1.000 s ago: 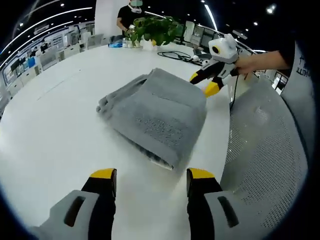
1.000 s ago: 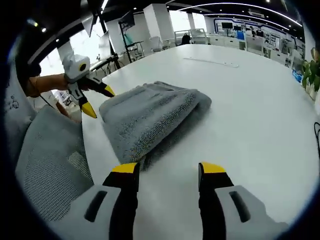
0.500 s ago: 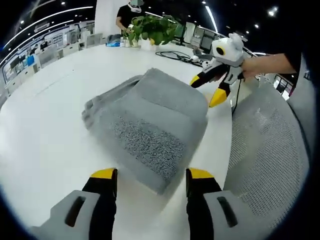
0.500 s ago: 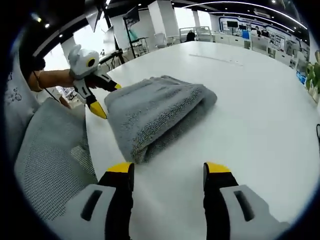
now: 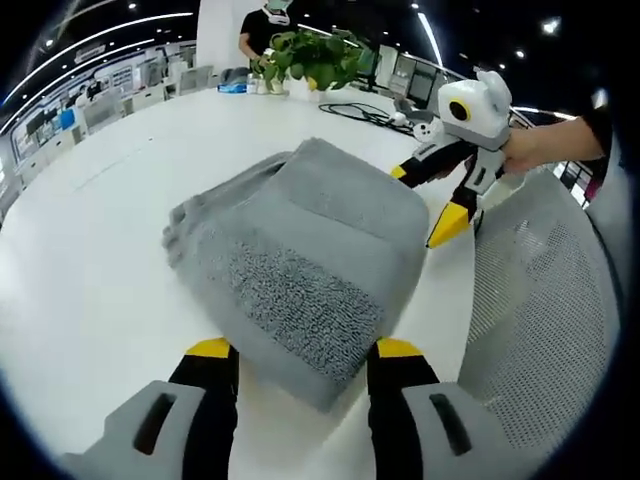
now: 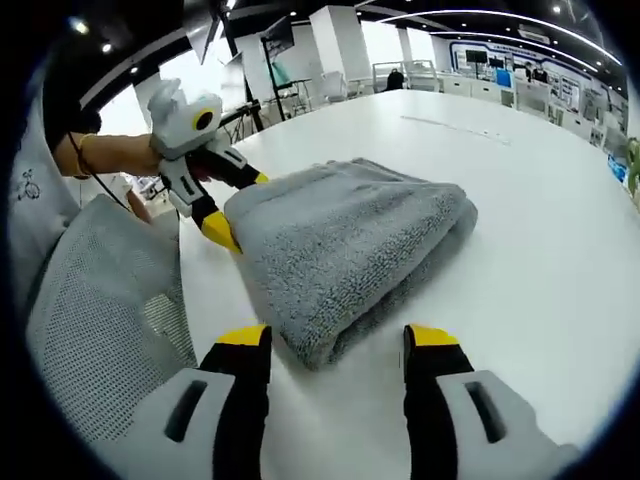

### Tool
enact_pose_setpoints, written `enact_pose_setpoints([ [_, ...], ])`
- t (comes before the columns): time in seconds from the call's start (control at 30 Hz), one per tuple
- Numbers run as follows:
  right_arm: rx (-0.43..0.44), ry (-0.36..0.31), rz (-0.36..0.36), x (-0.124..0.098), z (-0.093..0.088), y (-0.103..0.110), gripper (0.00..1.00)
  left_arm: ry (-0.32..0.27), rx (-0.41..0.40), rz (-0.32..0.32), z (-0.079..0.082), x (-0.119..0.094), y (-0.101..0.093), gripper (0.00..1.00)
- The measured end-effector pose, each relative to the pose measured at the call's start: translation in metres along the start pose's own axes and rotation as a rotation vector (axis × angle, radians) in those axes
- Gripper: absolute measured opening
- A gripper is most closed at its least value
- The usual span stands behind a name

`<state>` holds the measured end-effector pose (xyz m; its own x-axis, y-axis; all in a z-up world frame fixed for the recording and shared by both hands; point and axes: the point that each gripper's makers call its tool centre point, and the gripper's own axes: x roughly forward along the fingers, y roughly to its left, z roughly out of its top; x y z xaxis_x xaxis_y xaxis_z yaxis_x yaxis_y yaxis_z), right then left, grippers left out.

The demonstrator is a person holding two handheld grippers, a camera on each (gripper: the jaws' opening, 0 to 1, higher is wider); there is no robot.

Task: Fold the towel on the table until its edges align and the towel forms a compact rectangular stack.

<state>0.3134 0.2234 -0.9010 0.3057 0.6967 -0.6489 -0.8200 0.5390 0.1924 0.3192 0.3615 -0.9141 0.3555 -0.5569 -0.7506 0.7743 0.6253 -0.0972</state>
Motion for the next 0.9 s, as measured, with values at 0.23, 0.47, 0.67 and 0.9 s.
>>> enact_pose_setpoints([
  [0.23, -0.049, 0.011, -0.005, 0.008, 0.003, -0.004, 0.48, -0.002, 0.002, 0.027, 0.003, 0.004, 0.004, 0.52],
  [0.47, 0.020, 0.000, -0.006, 0.011, 0.011, -0.022, 0.47, -0.012, 0.007, 0.074, 0.012, 0.010, 0.016, 0.51],
  [0.67, 0.022, -0.006, -0.014, 0.016, 0.020, -0.039, 0.44, -0.025, -0.013, 0.084, 0.023, 0.017, 0.030, 0.50],
  [0.9, 0.035, -0.021, -0.037, 0.024, 0.031, -0.058, 0.45, -0.033, 0.006, 0.079, 0.039, 0.023, 0.051, 0.49],
])
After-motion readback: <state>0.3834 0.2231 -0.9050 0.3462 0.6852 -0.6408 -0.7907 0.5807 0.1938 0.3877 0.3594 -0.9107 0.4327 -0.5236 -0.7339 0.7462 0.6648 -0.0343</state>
